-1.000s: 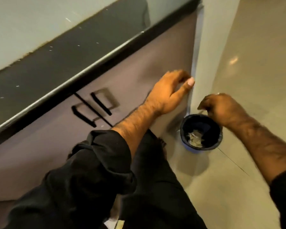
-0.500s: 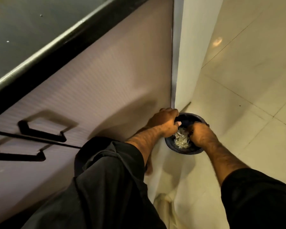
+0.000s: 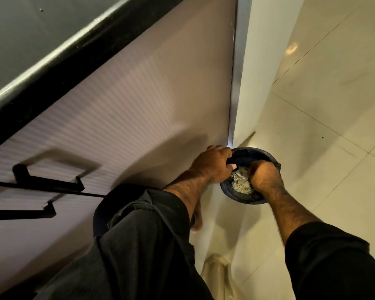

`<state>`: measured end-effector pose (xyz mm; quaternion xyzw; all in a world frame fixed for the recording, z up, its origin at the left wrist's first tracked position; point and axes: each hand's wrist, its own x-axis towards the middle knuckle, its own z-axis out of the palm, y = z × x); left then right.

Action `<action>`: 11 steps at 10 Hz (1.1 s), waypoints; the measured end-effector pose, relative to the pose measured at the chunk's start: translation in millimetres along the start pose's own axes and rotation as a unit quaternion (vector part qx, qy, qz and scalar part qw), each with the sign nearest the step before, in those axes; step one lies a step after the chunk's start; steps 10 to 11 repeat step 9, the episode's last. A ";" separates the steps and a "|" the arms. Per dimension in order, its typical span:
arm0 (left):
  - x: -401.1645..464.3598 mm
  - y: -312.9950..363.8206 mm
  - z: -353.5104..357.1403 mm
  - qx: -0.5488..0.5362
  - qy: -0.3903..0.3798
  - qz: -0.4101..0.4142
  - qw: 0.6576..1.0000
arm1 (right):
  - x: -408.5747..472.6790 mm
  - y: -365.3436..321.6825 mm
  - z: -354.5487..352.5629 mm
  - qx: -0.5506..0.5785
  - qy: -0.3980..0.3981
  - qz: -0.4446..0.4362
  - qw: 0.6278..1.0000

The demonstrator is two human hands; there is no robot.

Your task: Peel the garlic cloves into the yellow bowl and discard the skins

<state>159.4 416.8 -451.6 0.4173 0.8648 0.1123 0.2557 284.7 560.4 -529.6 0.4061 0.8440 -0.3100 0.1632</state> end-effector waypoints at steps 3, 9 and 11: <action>-4.7 -1.8 -8.0 0.003 0.003 -0.005 1.000 | -1.9 -2.8 9.6 -0.076 -0.027 -0.001 0.997; -193.2 -6.6 -148.5 0.216 0.271 0.116 0.931 | -135.6 -111.7 -65.9 0.074 0.245 -0.268 0.929; -193.2 -6.6 -148.5 0.216 0.271 0.116 0.931 | -135.6 -111.7 -65.9 0.074 0.245 -0.268 0.929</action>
